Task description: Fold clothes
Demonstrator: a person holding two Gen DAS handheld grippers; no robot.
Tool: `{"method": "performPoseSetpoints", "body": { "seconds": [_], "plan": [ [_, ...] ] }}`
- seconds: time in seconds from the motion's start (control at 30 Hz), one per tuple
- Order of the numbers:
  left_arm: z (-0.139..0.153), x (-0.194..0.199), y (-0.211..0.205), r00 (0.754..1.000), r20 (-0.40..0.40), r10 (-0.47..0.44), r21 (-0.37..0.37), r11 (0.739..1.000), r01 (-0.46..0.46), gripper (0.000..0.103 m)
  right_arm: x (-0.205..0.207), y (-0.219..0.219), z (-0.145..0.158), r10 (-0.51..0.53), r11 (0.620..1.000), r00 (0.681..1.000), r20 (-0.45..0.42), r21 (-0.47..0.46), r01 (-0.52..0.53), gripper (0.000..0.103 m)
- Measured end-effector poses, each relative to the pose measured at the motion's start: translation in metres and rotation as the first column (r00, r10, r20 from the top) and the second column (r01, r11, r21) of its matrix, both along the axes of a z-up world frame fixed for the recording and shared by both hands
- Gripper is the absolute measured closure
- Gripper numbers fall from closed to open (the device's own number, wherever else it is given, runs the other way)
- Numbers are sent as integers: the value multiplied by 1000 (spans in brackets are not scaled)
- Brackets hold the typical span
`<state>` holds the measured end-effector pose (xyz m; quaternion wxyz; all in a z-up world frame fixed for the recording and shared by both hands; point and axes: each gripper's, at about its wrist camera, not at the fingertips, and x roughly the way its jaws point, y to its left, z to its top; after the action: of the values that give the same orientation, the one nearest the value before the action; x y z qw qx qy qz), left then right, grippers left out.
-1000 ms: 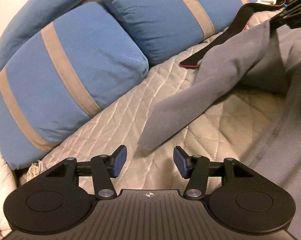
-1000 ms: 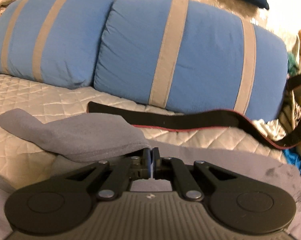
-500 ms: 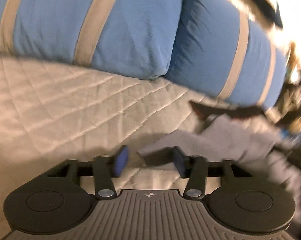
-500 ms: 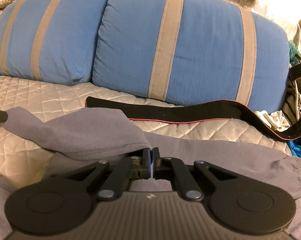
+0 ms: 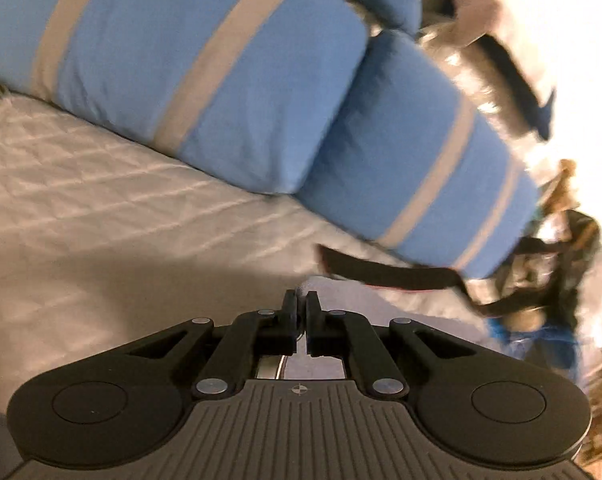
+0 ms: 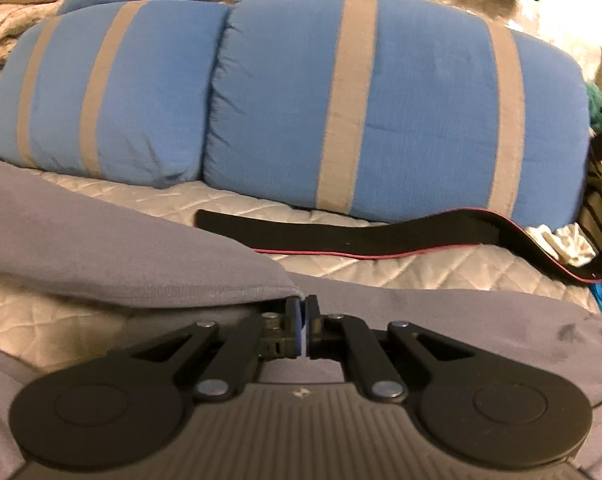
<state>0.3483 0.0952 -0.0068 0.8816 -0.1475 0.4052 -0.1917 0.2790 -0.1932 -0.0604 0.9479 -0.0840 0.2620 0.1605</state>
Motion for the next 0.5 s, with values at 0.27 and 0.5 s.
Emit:
{"method": "performPoseSetpoints", "body": {
  "seconds": [0.27,0.5],
  "plan": [
    [-73,33,-1,996,-28,81,180,981,-75,99,-10,18,-5,94,995,995,21,-39,-93,101],
    [-80,52,-14,997,2,76,310,948,-73,94,-15,22,-7,132,991,991,30,-37,-131,87]
  ]
}}
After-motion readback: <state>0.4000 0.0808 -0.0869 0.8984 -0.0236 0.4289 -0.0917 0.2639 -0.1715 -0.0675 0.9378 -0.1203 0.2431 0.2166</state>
